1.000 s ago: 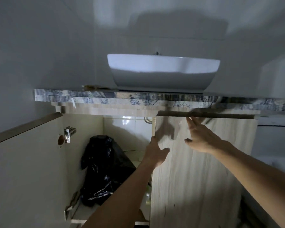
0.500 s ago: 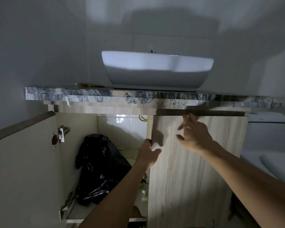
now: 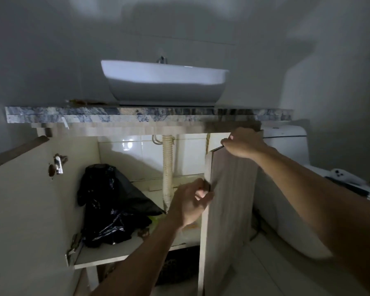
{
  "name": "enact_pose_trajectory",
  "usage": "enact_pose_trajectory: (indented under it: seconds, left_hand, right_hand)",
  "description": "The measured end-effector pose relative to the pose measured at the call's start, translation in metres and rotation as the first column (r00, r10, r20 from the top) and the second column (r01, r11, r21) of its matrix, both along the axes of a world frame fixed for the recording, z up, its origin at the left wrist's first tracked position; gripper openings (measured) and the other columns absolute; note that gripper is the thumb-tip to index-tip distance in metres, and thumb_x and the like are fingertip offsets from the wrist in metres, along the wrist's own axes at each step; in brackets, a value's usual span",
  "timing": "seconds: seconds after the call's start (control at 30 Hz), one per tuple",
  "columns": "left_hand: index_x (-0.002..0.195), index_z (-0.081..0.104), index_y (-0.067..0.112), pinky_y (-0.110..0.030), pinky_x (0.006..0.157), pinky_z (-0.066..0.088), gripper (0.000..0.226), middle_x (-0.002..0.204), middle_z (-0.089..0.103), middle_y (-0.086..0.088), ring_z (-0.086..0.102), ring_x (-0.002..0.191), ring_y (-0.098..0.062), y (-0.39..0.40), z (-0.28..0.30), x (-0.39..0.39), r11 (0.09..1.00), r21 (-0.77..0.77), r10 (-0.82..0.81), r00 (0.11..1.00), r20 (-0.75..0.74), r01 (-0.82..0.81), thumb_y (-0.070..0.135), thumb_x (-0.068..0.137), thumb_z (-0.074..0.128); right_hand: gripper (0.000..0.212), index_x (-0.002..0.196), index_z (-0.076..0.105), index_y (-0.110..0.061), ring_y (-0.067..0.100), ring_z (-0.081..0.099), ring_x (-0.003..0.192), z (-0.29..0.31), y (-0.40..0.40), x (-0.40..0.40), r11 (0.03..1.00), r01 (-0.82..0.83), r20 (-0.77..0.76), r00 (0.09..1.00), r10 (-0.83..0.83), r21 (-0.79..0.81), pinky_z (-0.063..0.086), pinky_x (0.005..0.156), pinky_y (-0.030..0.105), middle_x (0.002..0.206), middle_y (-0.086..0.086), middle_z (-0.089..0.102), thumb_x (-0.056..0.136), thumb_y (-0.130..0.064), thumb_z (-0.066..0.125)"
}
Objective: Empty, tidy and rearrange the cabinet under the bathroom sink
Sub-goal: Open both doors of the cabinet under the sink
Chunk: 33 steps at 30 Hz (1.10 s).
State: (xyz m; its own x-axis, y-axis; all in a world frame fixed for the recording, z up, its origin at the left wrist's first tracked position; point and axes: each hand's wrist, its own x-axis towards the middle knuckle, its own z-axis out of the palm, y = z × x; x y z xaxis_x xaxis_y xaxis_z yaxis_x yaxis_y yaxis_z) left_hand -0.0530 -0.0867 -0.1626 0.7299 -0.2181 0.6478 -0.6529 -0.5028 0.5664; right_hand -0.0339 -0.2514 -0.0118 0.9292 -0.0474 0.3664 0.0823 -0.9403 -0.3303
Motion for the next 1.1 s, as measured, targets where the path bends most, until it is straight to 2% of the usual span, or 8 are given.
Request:
enact_pose_trajectory:
  seconds: [0.07,0.27,0.37,0.5,0.6,0.73,0.9,1.1]
  left_hand:
    - [0.085,0.059,0.028,-0.033,0.063,0.056,0.010,0.082,0.066,0.011,0.065,0.067,-0.008,-0.013,0.002,-0.011,0.992,0.077,-0.102,0.994,0.050,0.098,0.039,0.086,0.058]
    - [0.084,0.053,0.016,-0.032,0.062,0.054,0.035,0.089,0.068,0.003,0.065,0.070,-0.014,-0.078,-0.003,-0.033,0.969,0.157,-0.218,0.962,0.164,0.193,0.051,0.089,0.048]
    - [0.084,0.046,0.021,-0.032,0.060,0.053,0.030,0.089,0.067,0.000,0.064,0.069,-0.017,-0.113,-0.006,-0.043,0.968,0.164,-0.221,0.954,0.201,0.189,0.049,0.092,0.048]
    - [0.092,0.050,0.019,-0.022,0.059,0.049,0.027,0.090,0.060,0.002,0.060,0.071,-0.014,-0.156,-0.005,-0.057,0.959,0.183,-0.251,0.949,0.193,0.216,0.046,0.094,0.047]
    - [0.107,0.052,0.017,-0.009,0.067,0.040,0.024,0.108,0.060,-0.002,0.064,0.085,-0.018,-0.185,-0.005,-0.065,0.950,0.170,-0.283,0.951,0.122,0.261,0.038,0.096,0.049]
    - [0.144,0.026,0.024,-0.034,0.101,0.047,0.059,0.151,0.034,0.001,0.052,0.126,-0.025,-0.220,-0.009,-0.069,0.920,0.209,-0.315,0.943,-0.106,0.330,0.037,0.093,0.054]
    - [0.150,-0.006,0.036,-0.043,0.106,0.039,0.081,0.161,-0.008,0.005,0.036,0.139,-0.032,-0.251,-0.013,-0.066,0.826,0.332,-0.379,0.885,-0.271,0.455,0.033,0.095,0.054]
    - [0.147,-0.015,0.041,-0.044,0.101,0.045,0.092,0.157,-0.024,0.004,0.042,0.135,-0.036,-0.262,-0.012,-0.052,0.749,0.384,-0.438,0.838,-0.325,0.540,0.033,0.092,0.058]
  right_hand:
    - [0.039,0.054,0.042,-0.009,0.018,0.044,0.048,0.010,-0.011,-0.012,0.999,0.047,-0.074,0.996,-0.048,-0.008,0.030,0.048,0.024,0.056,0.004,0.047,0.086,-0.028,0.056]
    - [0.028,0.055,0.050,-0.011,0.017,0.044,0.047,0.022,-0.042,-0.046,0.985,0.104,-0.195,0.972,-0.130,-0.141,0.031,0.048,0.021,0.051,0.001,0.049,0.076,-0.018,0.068]
    - [0.018,0.073,0.054,-0.010,0.012,0.050,0.051,0.024,-0.056,-0.058,0.949,0.146,-0.187,0.961,-0.203,-0.278,0.039,0.050,0.021,0.061,0.000,0.055,0.080,-0.018,0.068]
    - [0.034,0.093,0.033,-0.021,0.018,0.056,0.067,0.018,-0.077,-0.062,0.899,0.160,-0.127,0.965,-0.229,-0.407,0.055,0.073,0.034,0.072,0.004,0.050,0.084,-0.007,0.063]
    - [0.014,0.094,0.054,-0.012,0.015,0.052,0.066,0.007,-0.097,-0.058,0.853,0.198,-0.071,0.962,-0.263,-0.482,0.050,0.068,0.028,0.070,0.002,0.046,0.087,0.000,0.054]
    - [0.018,0.102,0.060,-0.006,0.020,0.059,0.078,-0.009,-0.125,-0.054,0.816,0.279,-0.021,0.942,-0.335,-0.506,0.054,0.078,0.032,0.072,0.000,0.047,0.086,-0.002,0.052]
    - [0.042,0.131,0.041,-0.005,0.033,0.058,0.105,-0.026,-0.157,-0.054,0.771,0.383,0.074,0.912,-0.404,-0.509,0.046,0.084,0.040,0.118,0.011,0.054,0.090,-0.008,0.048]
    - [0.056,0.140,0.031,-0.009,0.031,0.052,0.113,-0.045,-0.174,-0.051,0.708,0.466,0.210,0.882,-0.423,-0.531,0.041,0.094,0.040,0.130,0.011,0.050,0.089,-0.015,0.051]
